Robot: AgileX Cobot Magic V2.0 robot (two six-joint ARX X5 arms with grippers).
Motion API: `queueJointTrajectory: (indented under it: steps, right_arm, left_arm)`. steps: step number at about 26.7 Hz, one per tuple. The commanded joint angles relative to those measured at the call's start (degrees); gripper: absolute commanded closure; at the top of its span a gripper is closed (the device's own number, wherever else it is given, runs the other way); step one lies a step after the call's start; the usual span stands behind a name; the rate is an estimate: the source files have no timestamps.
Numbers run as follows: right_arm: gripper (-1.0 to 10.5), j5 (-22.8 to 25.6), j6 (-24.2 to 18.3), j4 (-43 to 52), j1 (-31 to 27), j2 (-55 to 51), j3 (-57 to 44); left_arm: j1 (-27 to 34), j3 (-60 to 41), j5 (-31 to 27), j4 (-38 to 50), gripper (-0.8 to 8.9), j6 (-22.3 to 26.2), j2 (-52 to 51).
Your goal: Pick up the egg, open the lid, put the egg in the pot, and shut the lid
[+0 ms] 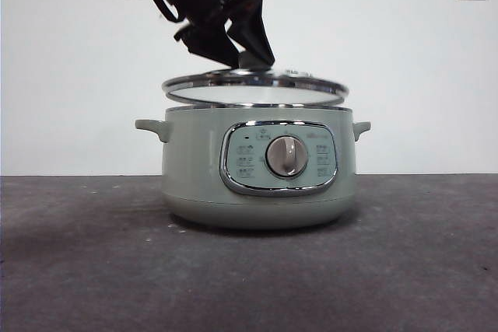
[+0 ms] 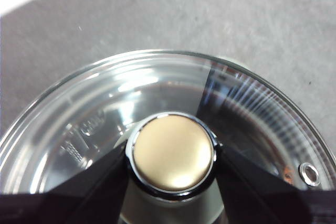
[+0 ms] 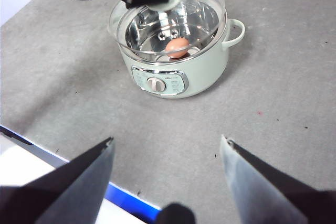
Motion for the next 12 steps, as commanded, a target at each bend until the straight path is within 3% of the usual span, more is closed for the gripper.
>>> queueJointTrajectory:
  steps: [1,12]
  right_arm:
    - [6.0,0.1,0.6,-1.3,0.1,-0.2,-0.5]
    - [6.0,1.6,0.6,-1.3,0.1,-0.2,-0.5]
  left_arm:
    - [-0.3,0.9,0.5,2.2,8.21,0.2,0.2]
    - [-0.3,0.9,0.5,1.8,8.21,0.2,0.3]
